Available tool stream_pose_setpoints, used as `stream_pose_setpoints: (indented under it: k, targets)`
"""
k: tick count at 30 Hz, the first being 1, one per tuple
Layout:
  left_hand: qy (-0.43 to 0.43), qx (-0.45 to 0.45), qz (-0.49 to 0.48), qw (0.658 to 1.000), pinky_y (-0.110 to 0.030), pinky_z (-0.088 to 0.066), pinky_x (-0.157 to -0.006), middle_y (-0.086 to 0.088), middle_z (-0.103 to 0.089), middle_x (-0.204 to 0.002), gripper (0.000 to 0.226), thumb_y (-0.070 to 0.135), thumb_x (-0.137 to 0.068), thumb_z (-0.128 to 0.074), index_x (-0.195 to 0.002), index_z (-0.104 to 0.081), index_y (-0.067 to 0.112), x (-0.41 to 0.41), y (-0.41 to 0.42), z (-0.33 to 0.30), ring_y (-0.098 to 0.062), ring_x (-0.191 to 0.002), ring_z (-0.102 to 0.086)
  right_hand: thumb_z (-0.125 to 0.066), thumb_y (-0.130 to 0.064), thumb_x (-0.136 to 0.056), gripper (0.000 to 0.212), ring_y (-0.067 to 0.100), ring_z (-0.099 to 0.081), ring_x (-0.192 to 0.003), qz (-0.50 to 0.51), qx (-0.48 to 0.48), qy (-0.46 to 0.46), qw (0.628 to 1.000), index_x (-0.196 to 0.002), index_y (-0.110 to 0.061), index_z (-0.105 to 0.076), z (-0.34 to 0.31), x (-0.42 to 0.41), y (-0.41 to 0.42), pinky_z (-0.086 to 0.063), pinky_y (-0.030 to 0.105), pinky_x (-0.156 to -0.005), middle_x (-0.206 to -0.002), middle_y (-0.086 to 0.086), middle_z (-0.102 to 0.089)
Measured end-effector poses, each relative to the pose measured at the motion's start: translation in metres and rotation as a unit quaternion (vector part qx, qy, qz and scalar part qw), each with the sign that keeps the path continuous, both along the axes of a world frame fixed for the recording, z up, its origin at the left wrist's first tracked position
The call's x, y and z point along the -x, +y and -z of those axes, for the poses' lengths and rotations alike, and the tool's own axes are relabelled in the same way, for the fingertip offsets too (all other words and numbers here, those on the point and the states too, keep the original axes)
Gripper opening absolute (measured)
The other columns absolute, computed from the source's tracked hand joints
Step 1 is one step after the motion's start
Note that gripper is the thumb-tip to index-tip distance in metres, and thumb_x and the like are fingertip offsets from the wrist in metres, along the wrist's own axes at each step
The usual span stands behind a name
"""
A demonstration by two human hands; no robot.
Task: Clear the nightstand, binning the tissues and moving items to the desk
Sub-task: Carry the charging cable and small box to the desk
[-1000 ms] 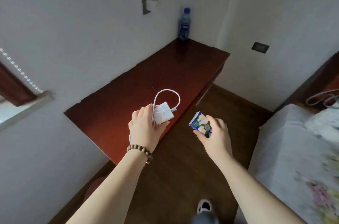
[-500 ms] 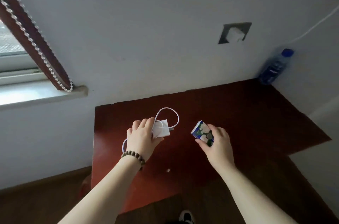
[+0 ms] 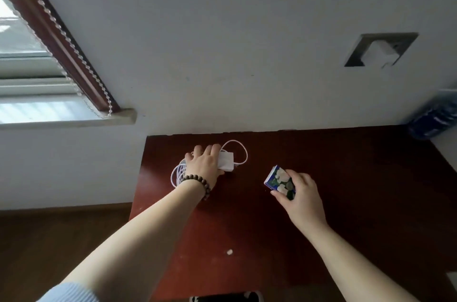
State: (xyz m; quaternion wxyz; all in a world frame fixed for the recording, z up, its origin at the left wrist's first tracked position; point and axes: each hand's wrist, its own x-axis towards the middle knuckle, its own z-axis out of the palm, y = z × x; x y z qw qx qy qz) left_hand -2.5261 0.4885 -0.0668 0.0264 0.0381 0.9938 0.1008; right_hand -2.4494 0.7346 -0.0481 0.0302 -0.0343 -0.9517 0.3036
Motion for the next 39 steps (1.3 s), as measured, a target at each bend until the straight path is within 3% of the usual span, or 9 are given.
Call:
stream_pose_setpoints:
  k: [3, 8, 13, 19, 22, 27, 35, 39]
  targets:
    - [0.005, 0.019, 0.017, 1.000, -0.051, -0.027, -0.100, 0.001, -0.048, -0.130, 0.064, 0.035, -0.079, -0.069, -0.131, -0.035, 0.021, 0.025, -0.010, 0.009, -0.030, -0.123, -0.034, -0.072, -0.037, -0.077, 0.061, 0.016, -0.046, -0.115, 0.003, -0.004, 0.003, 1.000, -0.129, -0.015, -0.050, 0.003, 0.007, -0.001, -0.045, 0.025, -0.083, -0.121, 0.002, -0.051]
    - [0.007, 0.016, 0.053, 0.998, -0.052, -0.007, -0.114, -0.001, -0.042, -0.143, 0.064, 0.034, -0.087, -0.059, -0.142, -0.028, 0.022, 0.037, -0.019, 0.027, -0.030, -0.139, -0.019, -0.071, -0.039, -0.077, 0.061, 0.013, -0.045, -0.114, -0.001, -0.004, -0.005, 1.000, -0.130, -0.019, -0.048, 0.009, 0.009, -0.007, -0.044, 0.025, -0.083, -0.121, 0.000, -0.050]
    - [-0.022, 0.023, 0.034, 0.999, -0.058, 0.018, -0.105, -0.004, 0.006, -0.159, 0.102, 0.072, -0.076, -0.048, -0.148, 0.011, 0.031, 0.014, -0.014, 0.026, -0.028, -0.143, 0.020, -0.072, -0.039, -0.077, 0.062, 0.015, -0.045, -0.115, -0.007, -0.005, -0.008, 1.000, -0.130, -0.018, -0.048, 0.012, 0.014, -0.016, -0.045, 0.026, -0.083, -0.121, 0.001, -0.050]
    - [0.020, -0.028, -0.118, 0.992, -0.059, 0.006, -0.112, -0.013, 0.013, -0.158, 0.089, 0.064, -0.084, -0.038, -0.148, 0.012, 0.029, -0.048, -0.008, 0.029, -0.032, -0.142, 0.022, -0.075, -0.035, -0.075, 0.059, 0.016, -0.047, -0.110, -0.025, 0.002, -0.001, 1.000, -0.127, -0.017, -0.052, 0.014, 0.018, -0.030, -0.039, 0.024, -0.079, -0.115, 0.001, -0.052]
    - [-0.036, -0.018, -0.096, 0.995, -0.056, 0.007, -0.113, -0.007, 0.027, -0.154, 0.085, 0.069, -0.083, -0.026, -0.145, 0.022, 0.034, -0.072, -0.004, 0.040, -0.032, -0.138, 0.030, -0.074, -0.035, -0.075, 0.061, 0.018, -0.047, -0.110, -0.029, -0.007, -0.010, 1.000, -0.128, -0.016, -0.051, 0.018, 0.021, -0.036, -0.040, 0.025, -0.080, -0.117, 0.003, -0.052]
    - [-0.089, 0.016, -0.068, 0.994, -0.052, 0.014, -0.112, -0.003, 0.030, -0.153, 0.082, 0.074, -0.080, -0.012, -0.148, 0.012, 0.035, -0.061, -0.006, 0.049, -0.033, -0.136, 0.035, -0.073, -0.036, -0.077, 0.064, 0.020, -0.042, -0.114, -0.041, -0.032, -0.015, 0.999, -0.132, -0.016, -0.048, 0.025, 0.036, -0.038, -0.038, 0.026, -0.087, -0.123, 0.003, -0.052]
    - [-0.149, 0.042, -0.089, 0.984, -0.057, 0.014, -0.110, -0.005, 0.019, -0.157, 0.084, 0.077, -0.079, -0.015, -0.149, 0.004, 0.034, 0.006, -0.007, 0.038, -0.041, -0.139, 0.024, -0.058, -0.029, -0.090, 0.060, 0.024, -0.026, -0.136, -0.013, -0.111, -0.048, 0.993, -0.144, -0.022, -0.033, 0.029, 0.088, -0.014, -0.030, 0.040, -0.109, -0.147, 0.002, -0.039]
    - [-0.135, 0.033, -0.091, 0.986, -0.063, 0.010, -0.108, -0.003, 0.015, -0.159, 0.080, 0.071, -0.083, -0.025, -0.149, 0.001, 0.035, 0.003, -0.006, 0.036, -0.040, -0.139, 0.024, -0.043, -0.012, -0.095, 0.055, 0.024, -0.005, -0.145, -0.026, -0.192, -0.094, 0.977, -0.146, -0.027, -0.027, 0.032, 0.101, -0.002, -0.012, 0.045, -0.118, -0.157, 0.001, -0.018]
